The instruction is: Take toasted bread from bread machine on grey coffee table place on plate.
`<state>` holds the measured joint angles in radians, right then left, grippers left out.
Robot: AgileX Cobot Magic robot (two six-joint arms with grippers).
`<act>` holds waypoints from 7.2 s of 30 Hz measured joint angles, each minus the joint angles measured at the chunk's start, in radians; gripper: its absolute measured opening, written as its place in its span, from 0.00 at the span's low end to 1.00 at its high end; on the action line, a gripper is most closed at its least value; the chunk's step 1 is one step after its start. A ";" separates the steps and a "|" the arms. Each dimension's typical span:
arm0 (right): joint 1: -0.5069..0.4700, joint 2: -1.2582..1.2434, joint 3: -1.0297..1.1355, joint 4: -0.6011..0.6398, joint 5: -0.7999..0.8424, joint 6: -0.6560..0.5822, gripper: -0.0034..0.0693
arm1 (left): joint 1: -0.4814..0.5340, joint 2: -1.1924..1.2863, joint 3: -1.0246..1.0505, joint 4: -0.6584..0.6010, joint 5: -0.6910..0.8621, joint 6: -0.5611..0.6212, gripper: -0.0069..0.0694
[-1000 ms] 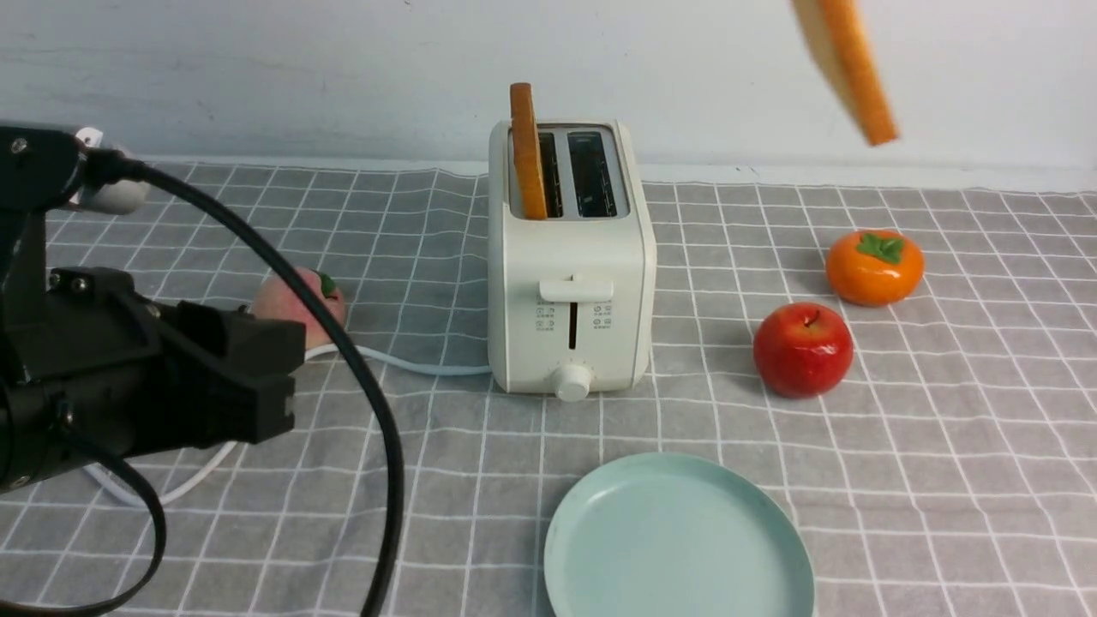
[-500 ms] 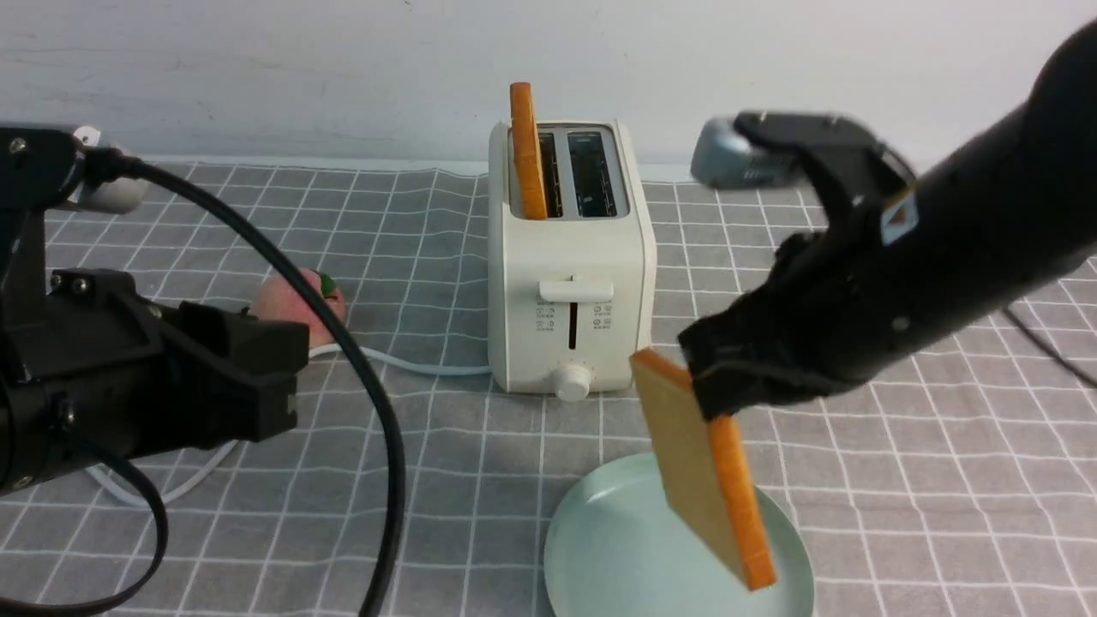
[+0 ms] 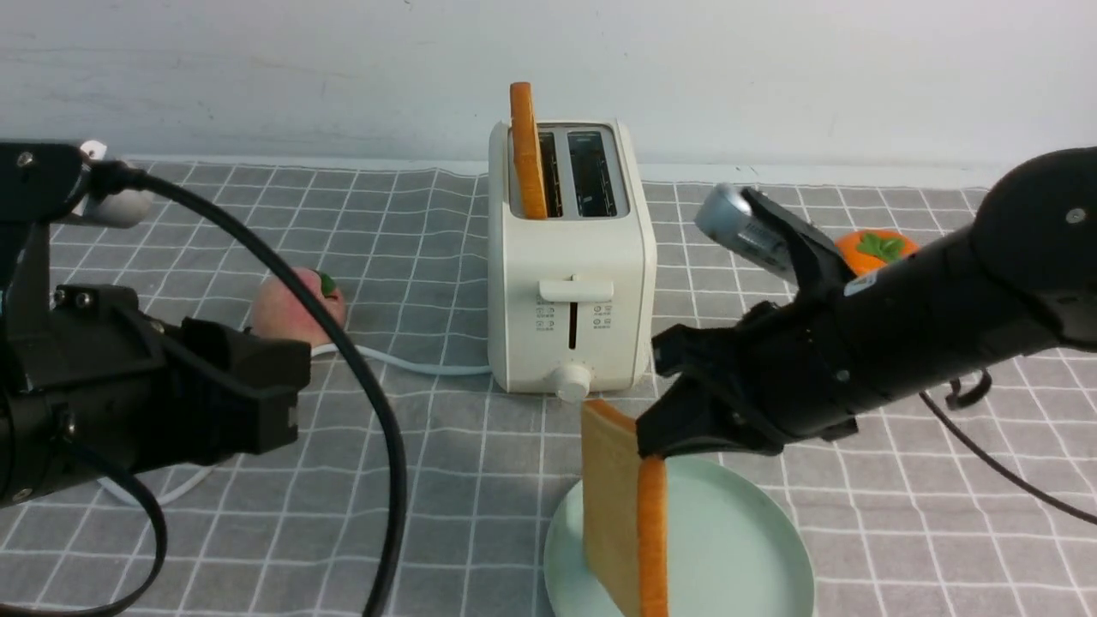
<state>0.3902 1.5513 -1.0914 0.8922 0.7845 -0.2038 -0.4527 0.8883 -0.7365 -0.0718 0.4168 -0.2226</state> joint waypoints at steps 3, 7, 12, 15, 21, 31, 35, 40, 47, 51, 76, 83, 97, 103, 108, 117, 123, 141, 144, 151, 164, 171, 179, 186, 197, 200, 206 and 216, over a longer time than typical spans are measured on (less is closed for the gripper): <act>-0.065 0.023 0.017 0.084 0.067 -0.004 0.12 | 0.000 0.000 0.000 0.000 0.000 0.000 0.40; -0.110 0.049 0.018 0.122 0.131 -0.004 0.21 | 0.000 0.000 0.000 -0.001 0.000 0.000 0.40; -0.120 0.056 0.023 0.081 0.150 -0.023 0.40 | 0.000 0.000 0.000 -0.017 -0.009 0.000 0.40; -0.120 0.060 0.029 0.025 0.161 -0.048 0.53 | 0.000 0.000 0.000 -0.020 -0.024 0.000 0.40; -0.120 0.034 0.026 -0.099 0.142 -0.053 0.74 | 0.000 0.000 0.000 -0.023 -0.059 0.000 0.40; -0.121 -0.084 -0.030 -0.516 0.043 -0.014 0.84 | 0.000 0.021 -0.014 -0.054 -0.279 0.000 0.46; -0.123 -0.196 -0.035 -0.590 0.015 -0.001 0.84 | 0.000 0.111 -0.111 -0.076 -0.192 0.000 0.53; -0.095 -0.364 -0.039 -0.554 0.020 -0.061 0.84 | 0.000 0.299 -0.294 -0.079 -0.077 0.003 0.61; -0.087 -0.484 -0.042 -0.408 0.096 -0.201 0.82 | 0.000 0.537 -0.539 -0.078 -0.043 0.002 0.66; -0.086 -0.521 -0.042 -0.359 0.110 -0.235 0.78 | 0.000 0.737 -0.785 -0.049 0.114 -0.071 0.66; -0.086 -0.524 -0.042 -0.372 0.133 -0.240 0.73 | -0.002 1.212 -1.330 0.218 0.314 -0.442 0.66; -0.086 -0.524 -0.042 -0.376 0.135 -0.241 0.73 | -0.002 1.201 -1.330 0.215 0.323 -0.442 0.66; -0.086 -0.524 -0.042 -0.377 0.136 -0.241 0.73 | -0.002 1.195 -1.330 0.177 0.346 -0.442 0.65; -0.086 -0.524 -0.042 -0.377 0.136 -0.241 0.73 | -0.002 1.214 -1.328 0.180 0.352 -0.429 0.46; -0.086 -0.524 -0.042 -0.377 0.136 -0.241 0.73 | -0.002 1.197 -1.328 0.180 0.373 -0.393 0.17; -0.086 -0.524 -0.042 -0.390 0.126 -0.241 0.73 | -0.001 0.975 -1.327 0.192 0.532 -0.202 0.17; -0.086 -0.524 -0.042 -0.406 0.123 -0.242 0.73 | -0.001 0.751 -1.286 0.166 0.586 -0.078 0.17; -0.086 -0.556 -0.042 -0.406 0.196 -0.243 0.73 | -0.001 0.607 -0.334 -1.043 0.415 0.821 0.17; -0.086 -0.557 -0.042 -0.406 0.210 -0.243 0.73 | -0.002 0.675 -0.245 -1.316 0.404 1.087 0.17; -0.086 -0.558 -0.042 -0.405 0.234 -0.243 0.73 | -0.001 0.829 -0.197 -1.564 0.275 1.176 0.17; -0.086 -0.558 -0.042 -0.405 0.245 -0.243 0.73 | -0.001 0.945 -0.195 -1.568 0.306 1.086 0.21; -0.086 -0.558 -0.042 -0.398 0.249 -0.243 0.73 | -0.001 0.910 -0.194 -1.477 0.266 1.070 0.60; -0.086 -0.558 -0.042 -0.388 0.250 -0.243 0.69 | -0.001 0.675 -0.193 -1.232 0.127 0.934 0.95; -0.086 -0.558 -0.042 -0.410 0.255 -0.157 0.33 | -0.001 0.438 -0.193 -0.838 0.289 0.586 0.81; -0.086 -0.660 0.084 -0.694 0.190 0.243 0.02 | -0.010 0.196 -0.190 -0.567 0.577 0.278 0.26; -0.086 -0.752 0.171 -0.695 0.104 0.243 0.02 | -0.010 0.137 -0.189 -0.519 0.594 0.212 0.16; -0.086 -1.098 0.472 -0.698 -0.154 0.183 0.02 | -0.010 -0.121 -0.119 -0.374 0.629 -0.015 0.07; -0.086 -1.414 0.831 -0.743 -0.410 0.172 0.03 | -0.010 -0.520 -0.013 -0.283 0.713 -0.151 0.07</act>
<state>0.3046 0.1375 -0.2601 0.1494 0.3750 -0.0318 -0.4624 0.3684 -0.7498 -0.3553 1.1300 -0.3734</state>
